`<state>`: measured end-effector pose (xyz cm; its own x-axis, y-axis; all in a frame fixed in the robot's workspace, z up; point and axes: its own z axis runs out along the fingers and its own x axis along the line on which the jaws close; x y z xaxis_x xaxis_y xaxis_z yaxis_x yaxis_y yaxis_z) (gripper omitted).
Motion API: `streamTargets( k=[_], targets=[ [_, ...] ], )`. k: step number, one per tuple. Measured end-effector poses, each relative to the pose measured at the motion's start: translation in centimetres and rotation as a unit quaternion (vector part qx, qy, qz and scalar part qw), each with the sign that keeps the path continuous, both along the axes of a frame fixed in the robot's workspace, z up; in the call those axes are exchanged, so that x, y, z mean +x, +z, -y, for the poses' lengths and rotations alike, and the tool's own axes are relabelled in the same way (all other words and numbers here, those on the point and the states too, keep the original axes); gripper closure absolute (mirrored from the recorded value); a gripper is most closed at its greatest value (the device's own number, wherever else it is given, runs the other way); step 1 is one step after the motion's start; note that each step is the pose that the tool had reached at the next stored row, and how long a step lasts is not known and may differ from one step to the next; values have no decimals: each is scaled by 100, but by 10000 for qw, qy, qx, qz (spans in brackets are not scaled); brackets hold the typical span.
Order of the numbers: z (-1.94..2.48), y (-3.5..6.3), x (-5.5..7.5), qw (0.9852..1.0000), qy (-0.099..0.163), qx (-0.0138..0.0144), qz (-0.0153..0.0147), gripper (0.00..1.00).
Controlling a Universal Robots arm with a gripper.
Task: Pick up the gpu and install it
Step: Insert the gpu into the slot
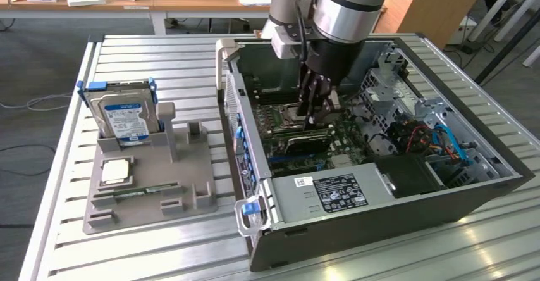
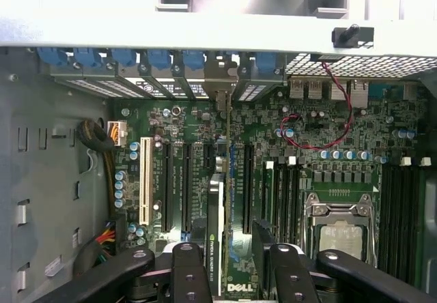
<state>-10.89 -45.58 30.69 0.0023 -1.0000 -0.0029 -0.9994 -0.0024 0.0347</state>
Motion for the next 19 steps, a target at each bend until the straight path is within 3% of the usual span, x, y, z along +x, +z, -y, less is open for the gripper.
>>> streamTargets(
  k=[19],
  targets=[
    [-2, 41, 0, 10000, 0, -1, 0, 60]
  ],
)
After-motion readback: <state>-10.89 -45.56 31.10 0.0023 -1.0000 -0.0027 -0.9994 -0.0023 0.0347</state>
